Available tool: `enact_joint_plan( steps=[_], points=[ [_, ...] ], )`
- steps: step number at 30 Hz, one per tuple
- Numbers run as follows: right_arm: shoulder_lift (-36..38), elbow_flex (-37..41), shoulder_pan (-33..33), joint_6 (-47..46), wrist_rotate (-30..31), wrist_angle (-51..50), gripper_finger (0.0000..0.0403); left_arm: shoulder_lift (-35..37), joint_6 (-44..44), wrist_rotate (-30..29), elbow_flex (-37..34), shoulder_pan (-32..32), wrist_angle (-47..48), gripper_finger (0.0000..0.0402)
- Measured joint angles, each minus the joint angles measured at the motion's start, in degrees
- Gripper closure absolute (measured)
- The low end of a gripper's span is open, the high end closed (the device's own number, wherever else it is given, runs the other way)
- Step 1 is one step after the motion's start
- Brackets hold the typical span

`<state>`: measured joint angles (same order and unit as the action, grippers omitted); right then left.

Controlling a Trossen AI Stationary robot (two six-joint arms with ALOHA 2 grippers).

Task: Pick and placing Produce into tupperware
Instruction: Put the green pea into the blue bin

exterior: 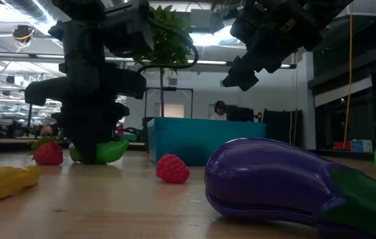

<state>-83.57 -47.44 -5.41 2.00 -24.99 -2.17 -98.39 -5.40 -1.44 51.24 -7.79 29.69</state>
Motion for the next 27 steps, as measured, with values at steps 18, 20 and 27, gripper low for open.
enact_joint_plan(
  steps=[18, 20, 27],
  points=[
    [0.0, 0.0, 0.0, 0.0, 0.0, -0.02, 0.0196, 3.21, -1.81, -1.2, -0.39, -0.24, 0.36, 0.0261],
    [0.0, 0.0, 0.0, 0.0, 0.0, -0.02, 0.0196, 4.38, -1.83, -1.24, -0.39, -0.22, 0.11, 0.0272],
    [0.0, 0.0, 0.02, 0.0, 0.0, -0.22, 0.0196, 12.36, -1.96, -5.62, -0.37, -0.42, -0.5, 0.0277]
  ],
)
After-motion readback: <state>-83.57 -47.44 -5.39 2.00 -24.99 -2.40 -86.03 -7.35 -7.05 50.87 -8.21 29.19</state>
